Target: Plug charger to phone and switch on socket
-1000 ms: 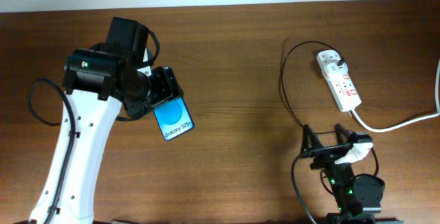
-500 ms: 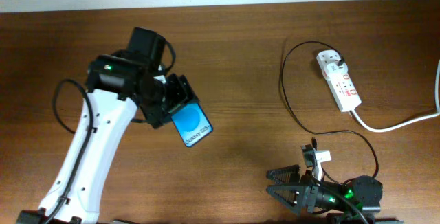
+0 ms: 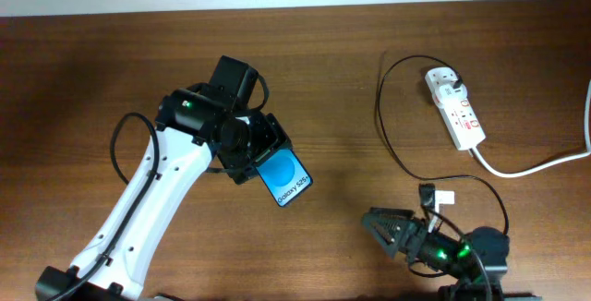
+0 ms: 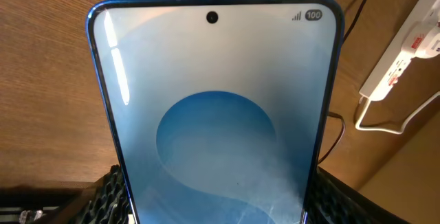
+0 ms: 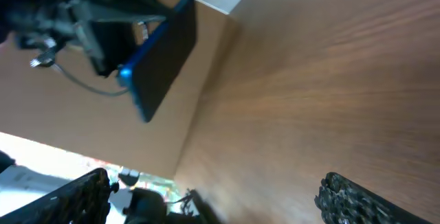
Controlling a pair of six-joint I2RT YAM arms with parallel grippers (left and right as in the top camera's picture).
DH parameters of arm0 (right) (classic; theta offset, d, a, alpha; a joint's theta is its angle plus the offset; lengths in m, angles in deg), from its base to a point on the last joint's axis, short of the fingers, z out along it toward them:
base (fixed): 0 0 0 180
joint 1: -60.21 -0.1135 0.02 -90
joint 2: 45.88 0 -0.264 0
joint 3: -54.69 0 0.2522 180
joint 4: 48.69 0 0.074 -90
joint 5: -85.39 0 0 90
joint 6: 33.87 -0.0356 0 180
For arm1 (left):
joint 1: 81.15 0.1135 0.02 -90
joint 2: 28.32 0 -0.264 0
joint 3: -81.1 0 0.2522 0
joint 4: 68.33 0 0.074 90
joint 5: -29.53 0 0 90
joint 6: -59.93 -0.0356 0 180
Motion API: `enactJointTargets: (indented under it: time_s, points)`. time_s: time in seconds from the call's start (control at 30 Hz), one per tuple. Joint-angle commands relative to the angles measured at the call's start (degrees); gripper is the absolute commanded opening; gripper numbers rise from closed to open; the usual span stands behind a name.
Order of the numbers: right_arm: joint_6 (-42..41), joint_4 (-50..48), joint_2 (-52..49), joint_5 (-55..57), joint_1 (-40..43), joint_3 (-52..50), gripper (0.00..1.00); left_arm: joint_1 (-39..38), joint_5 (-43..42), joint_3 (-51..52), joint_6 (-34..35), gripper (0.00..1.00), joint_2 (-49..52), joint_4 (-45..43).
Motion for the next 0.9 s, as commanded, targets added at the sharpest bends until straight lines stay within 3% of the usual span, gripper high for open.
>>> enactJointTargets:
  time_s: [0.0,0.27,0.5,0.6,0.77,0.87]
  points:
    - [4.5,-0.2,-6.0,4.2,-0.3,4.2,0.98,-0.1,-1.2,0.0,0.6,0.28,-0.9,-0.1]
    - [18.4,5.0,-29.7,3.0,-0.7,19.7,0.98,-0.1,-1.0,0.0,4.5,0.28,-0.9,-2.1]
    - [18.8,4.1,-32.2,20.2,-13.7,19.9,0.98,-0.2,-1.0,0.0,10.0,0.29,-0.9,-5.8]
    - [15.6,-4.4,-32.2,24.2,-20.6,19.9,0.99,-0.3,-0.6,0.0,10.0,0.29,-0.9,-5.9]
    - [10.2,-13.0,-33.4,40.9,-32.0,19.9,0.99,-0.3,-0.6,0.0,10.2,0.30,-0.9,-6.0]
    - [6.6,-22.9,-39.3,45.6,-37.7,19.9,0.96,-0.3,-0.6,0.0,10.2,0.30,-0.9,-6.1]
